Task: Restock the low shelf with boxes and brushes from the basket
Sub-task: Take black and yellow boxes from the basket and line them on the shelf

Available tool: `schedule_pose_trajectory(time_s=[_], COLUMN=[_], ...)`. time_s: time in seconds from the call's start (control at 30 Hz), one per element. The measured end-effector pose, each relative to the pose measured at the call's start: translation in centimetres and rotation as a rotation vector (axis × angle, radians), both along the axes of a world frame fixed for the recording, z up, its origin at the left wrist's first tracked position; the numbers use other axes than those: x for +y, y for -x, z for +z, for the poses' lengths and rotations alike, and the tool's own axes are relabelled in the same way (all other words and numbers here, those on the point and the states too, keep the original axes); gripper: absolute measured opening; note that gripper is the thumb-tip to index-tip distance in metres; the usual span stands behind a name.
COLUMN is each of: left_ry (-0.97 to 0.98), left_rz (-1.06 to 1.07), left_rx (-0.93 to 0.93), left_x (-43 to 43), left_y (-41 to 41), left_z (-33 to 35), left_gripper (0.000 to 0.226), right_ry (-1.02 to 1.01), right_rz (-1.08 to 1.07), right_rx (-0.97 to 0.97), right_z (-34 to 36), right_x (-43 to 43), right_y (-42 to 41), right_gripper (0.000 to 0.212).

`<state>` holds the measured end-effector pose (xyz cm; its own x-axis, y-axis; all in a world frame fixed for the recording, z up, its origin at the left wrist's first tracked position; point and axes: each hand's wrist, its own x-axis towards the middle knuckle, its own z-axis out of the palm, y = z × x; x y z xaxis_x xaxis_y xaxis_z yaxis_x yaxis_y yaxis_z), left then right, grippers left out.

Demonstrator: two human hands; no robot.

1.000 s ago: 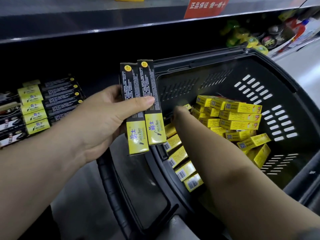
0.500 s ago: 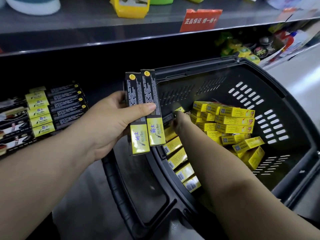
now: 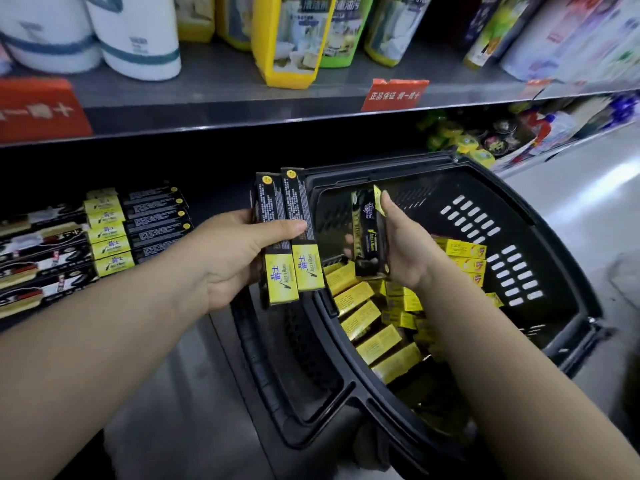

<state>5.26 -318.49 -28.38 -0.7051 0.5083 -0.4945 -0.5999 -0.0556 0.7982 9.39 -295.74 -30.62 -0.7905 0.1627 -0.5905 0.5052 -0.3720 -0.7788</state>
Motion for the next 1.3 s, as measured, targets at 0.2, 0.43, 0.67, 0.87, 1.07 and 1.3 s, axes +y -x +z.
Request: schedule_pose_trajectory(time_s=[0.2,0.43,0.67,0.87,1.07,1.3], left_ry=[0.005,0.091,0.213,0.261,0.279,0.319], left_rz=[0.010,0.199,0.413,0.489,0.495,0.490], left_rx=[-0.002,-0.059,-0.170,-0.189,-0.163,-0.156], left_x=[-4.7,-10.4,-15.0,-18.4,-20.4,-21.0], left_y=[-0.6,-0.9,-0.4,1.2,2.5,3.5], left_z=[0.1,-0.8,-3.6,-5.9,-7.4,-8.3], left_gripper=[0.041,0.034,0.024,0.015,0.012,0.019], right_ry=[-0.181,-0.539,-0.848,-1.380,-1.559,-1.416], right_rz=[0.307,0.595,0.832,0.888,0.931,1.033], right_rx=[0.168,0.162,0.179,0.352,0.405,0.332], right_z=[5.8,5.9,4.1,0.6,-4.7,-9.5], right_x=[-5.7,-14.1,-18.9,-20.7,-21.7,-22.4], right_y=[-1.9,-1.1,5.3,13.2,20.4,23.8], right_gripper=[0.033,0.023,0.024,0.046,0.048,0.042])
